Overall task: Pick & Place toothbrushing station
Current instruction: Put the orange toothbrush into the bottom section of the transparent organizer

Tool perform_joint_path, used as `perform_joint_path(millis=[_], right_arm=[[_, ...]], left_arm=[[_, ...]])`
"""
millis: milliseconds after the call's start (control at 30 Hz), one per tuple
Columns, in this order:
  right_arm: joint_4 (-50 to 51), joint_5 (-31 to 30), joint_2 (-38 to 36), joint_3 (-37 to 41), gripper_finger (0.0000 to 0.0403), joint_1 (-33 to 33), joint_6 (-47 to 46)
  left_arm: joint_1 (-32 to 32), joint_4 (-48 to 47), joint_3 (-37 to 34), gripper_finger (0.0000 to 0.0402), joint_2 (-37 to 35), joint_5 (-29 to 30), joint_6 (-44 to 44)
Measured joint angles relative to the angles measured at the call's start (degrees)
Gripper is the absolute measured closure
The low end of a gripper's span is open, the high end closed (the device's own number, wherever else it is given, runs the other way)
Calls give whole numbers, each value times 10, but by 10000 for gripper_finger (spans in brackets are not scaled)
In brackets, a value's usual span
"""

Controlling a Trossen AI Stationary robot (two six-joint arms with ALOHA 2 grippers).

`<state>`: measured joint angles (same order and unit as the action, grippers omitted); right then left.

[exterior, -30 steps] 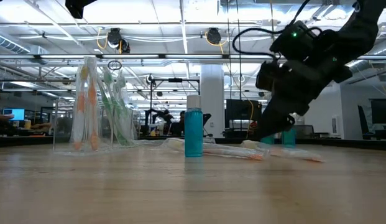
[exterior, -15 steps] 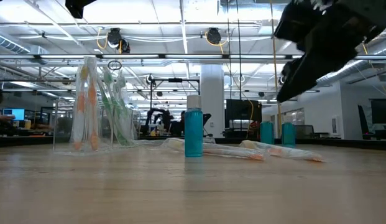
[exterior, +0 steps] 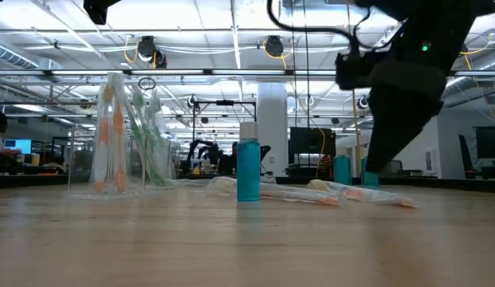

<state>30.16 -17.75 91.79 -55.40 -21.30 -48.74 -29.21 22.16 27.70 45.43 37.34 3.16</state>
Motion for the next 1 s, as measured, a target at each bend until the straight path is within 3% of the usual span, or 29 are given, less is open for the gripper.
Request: perform_joint_path(millis=[367,633,1000], right_arm=[[-45,26,81,-2,207,7,-20],[-15,24,106,-2,210,10,-17],[3,27,91,-1,298,29,15]], left_arm=[[0,-6,0,172,0,0,19],[0,-6,0,172,0,0,20],[0,-7,0,172,0,1,21]])
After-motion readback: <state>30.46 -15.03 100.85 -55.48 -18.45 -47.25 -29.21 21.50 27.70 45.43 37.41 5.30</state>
